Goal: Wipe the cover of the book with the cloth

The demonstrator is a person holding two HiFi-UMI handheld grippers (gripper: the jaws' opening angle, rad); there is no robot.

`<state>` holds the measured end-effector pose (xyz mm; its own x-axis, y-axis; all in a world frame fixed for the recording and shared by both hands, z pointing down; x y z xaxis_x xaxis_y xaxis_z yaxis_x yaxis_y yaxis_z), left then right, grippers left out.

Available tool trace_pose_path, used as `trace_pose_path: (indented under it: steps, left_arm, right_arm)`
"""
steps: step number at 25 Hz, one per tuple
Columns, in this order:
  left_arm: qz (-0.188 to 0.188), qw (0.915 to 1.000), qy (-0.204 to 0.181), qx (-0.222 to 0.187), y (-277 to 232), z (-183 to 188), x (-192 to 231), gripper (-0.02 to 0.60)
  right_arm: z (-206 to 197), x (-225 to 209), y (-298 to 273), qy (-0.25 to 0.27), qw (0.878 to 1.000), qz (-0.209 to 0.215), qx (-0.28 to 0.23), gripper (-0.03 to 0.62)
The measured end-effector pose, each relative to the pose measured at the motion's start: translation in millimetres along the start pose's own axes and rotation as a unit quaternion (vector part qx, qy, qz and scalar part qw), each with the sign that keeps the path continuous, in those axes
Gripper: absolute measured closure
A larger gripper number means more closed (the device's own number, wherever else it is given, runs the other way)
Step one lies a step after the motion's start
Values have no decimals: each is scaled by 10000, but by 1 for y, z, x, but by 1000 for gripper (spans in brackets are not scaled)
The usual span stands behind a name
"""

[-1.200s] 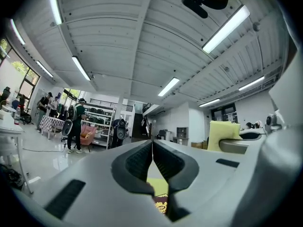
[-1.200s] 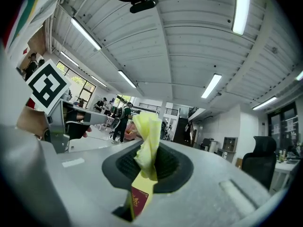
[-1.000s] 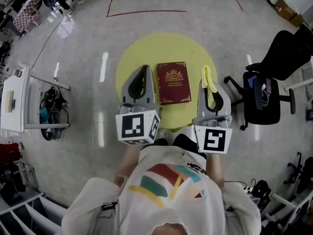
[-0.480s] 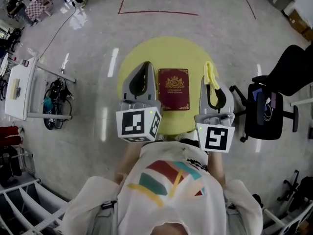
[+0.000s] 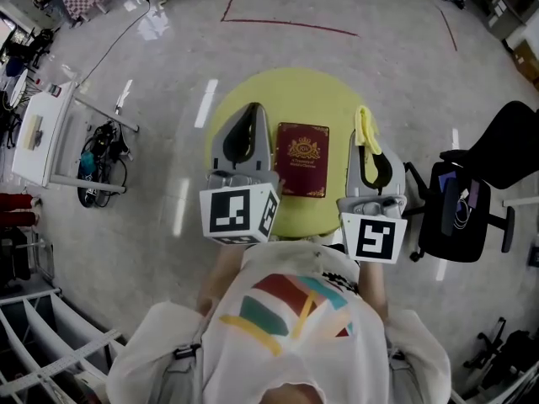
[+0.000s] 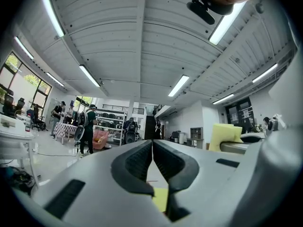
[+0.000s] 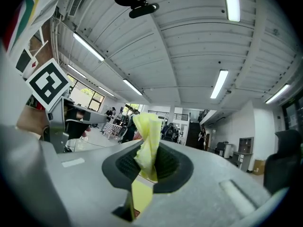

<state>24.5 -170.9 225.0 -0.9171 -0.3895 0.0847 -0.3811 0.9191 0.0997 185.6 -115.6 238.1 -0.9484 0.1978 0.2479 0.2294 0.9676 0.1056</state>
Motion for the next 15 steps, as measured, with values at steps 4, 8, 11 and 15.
trace_pose_path:
  steps: [4, 8, 11, 15]
  left_arm:
    - [-92, 9999, 19, 135, -3, -2, -2, 563]
    - [-332, 9990, 166, 229, -9, -8, -5, 496]
    - [-516, 9972, 332, 423, -14, -18, -9, 422]
    - [-453, 9940, 527, 842, -18, -45, -4, 407]
  right_arm:
    - [0, -1, -1, -2, 10000, 37, -32, 566]
    - [-1, -1, -1, 12, 10000, 48, -7, 566]
    - [-3, -4, 0, -10, 10000, 28, 30, 566]
    - [-6, -2, 1, -27, 10000, 46, 64, 566]
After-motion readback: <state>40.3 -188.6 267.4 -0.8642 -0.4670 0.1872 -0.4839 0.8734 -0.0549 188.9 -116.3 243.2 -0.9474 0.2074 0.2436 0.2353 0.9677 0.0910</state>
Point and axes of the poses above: the fingertips, and each gripper's own axes: y backward along the fingers, x to its left, z out of its top, the point moved 2 cm from there along y, backward along the fingers, and after that the axes turned 1 degree about -x, right-handed, at the moved point
